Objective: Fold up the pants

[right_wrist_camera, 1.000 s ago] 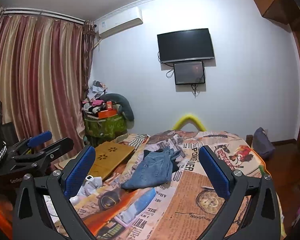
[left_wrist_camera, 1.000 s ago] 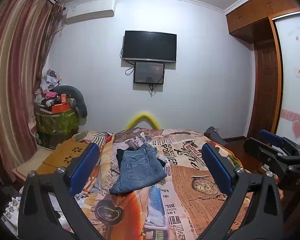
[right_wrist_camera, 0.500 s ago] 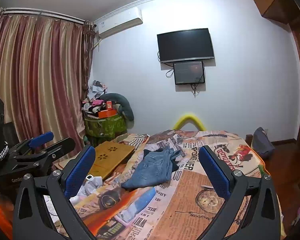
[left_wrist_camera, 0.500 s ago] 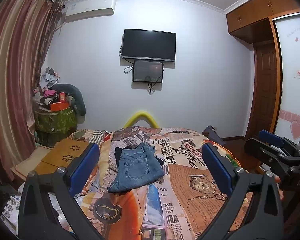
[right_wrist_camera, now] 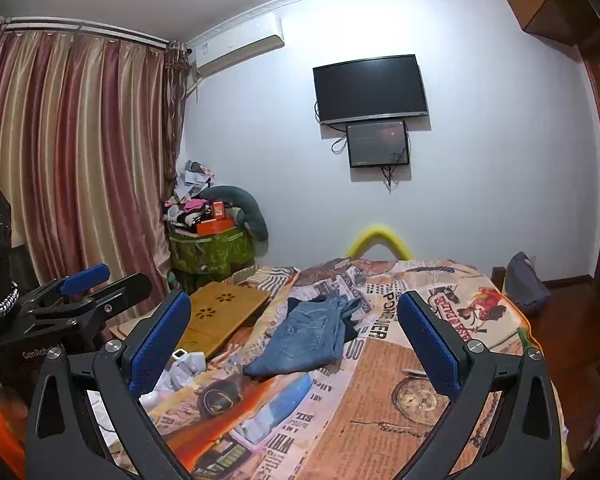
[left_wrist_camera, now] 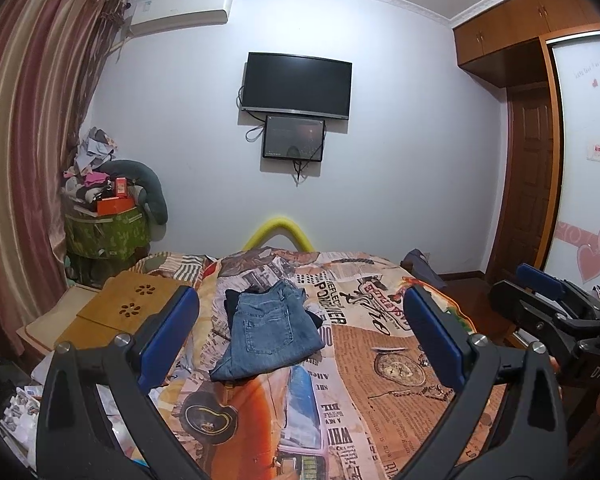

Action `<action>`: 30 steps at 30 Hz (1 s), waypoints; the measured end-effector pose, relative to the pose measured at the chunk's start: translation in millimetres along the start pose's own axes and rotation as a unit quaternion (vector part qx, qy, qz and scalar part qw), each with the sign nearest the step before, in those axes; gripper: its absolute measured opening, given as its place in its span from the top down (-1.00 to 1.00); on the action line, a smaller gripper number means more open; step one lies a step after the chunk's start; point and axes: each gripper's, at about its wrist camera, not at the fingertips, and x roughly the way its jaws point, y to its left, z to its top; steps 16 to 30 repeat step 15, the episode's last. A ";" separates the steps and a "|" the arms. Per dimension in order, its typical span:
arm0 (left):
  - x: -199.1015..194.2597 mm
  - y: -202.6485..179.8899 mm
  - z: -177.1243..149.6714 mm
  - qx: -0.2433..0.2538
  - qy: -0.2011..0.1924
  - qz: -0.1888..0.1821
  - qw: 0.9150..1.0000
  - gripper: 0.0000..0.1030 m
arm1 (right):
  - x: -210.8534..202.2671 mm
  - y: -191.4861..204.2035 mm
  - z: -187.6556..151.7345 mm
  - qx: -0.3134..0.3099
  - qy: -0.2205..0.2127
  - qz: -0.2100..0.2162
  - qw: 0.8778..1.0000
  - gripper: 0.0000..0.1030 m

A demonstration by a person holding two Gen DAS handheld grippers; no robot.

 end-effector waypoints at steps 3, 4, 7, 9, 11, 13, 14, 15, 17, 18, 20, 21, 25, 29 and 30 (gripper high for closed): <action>0.6 -0.9 -1.0 0.000 0.001 0.001 1.000 -1.00 | 1.4 1.3 -0.6 0.000 0.003 -0.001 1.000 -0.99; 0.6 -1.0 -1.0 0.000 0.002 0.000 1.000 -1.00 | 2.4 1.3 -0.4 0.000 0.003 -0.001 1.000 -0.99; 0.3 -1.8 -3.0 0.002 0.002 0.000 1.000 -1.00 | 3.0 1.3 -0.8 0.001 0.004 -0.001 1.000 -0.99; 0.3 -1.8 -3.4 0.002 0.003 -0.002 1.000 -1.00 | 2.9 1.2 -0.8 0.001 0.004 -0.001 1.000 -0.99; 0.7 -1.2 -3.4 0.002 0.004 -0.003 1.000 -1.00 | 3.4 1.4 -1.2 0.002 0.005 -0.001 1.000 -0.99; 1.6 -0.4 -4.0 0.002 0.005 -0.006 1.000 -1.00 | 4.4 1.7 -2.0 0.002 0.007 -0.001 1.000 -0.99; 1.9 0.6 -3.9 0.002 0.005 -0.006 1.000 -1.00 | 4.8 2.0 -2.2 0.002 0.007 -0.002 1.000 -0.99; 2.0 0.6 -3.8 0.002 0.005 -0.004 1.000 -1.00 | 5.2 2.6 -3.0 0.002 0.008 -0.001 1.000 -0.99; 2.0 0.6 -3.8 0.002 0.005 -0.004 1.000 -1.00 | 5.2 2.6 -3.0 0.002 0.008 -0.001 1.000 -0.99; 2.0 0.6 -3.8 0.002 0.005 -0.004 1.000 -1.00 | 5.2 2.6 -3.0 0.002 0.008 -0.001 1.000 -0.99; 2.0 0.6 -3.8 0.002 0.005 -0.004 1.000 -1.00 | 5.2 2.6 -3.0 0.002 0.008 -0.001 1.000 -0.99; 2.0 0.6 -3.8 0.002 0.005 -0.004 1.000 -1.00 | 5.2 2.6 -3.0 0.002 0.008 -0.001 1.000 -0.99; 2.0 0.6 -3.8 0.002 0.005 -0.004 1.000 -1.00 | 5.2 2.6 -3.0 0.002 0.008 -0.001 1.000 -0.99; 2.0 0.6 -3.8 0.002 0.005 -0.004 1.000 -1.00 | 5.2 2.6 -3.0 0.002 0.008 -0.001 1.000 -0.99; 2.0 0.6 -3.8 0.002 0.005 -0.004 1.000 -1.00 | 5.2 2.6 -3.0 0.002 0.008 -0.001 1.000 -0.99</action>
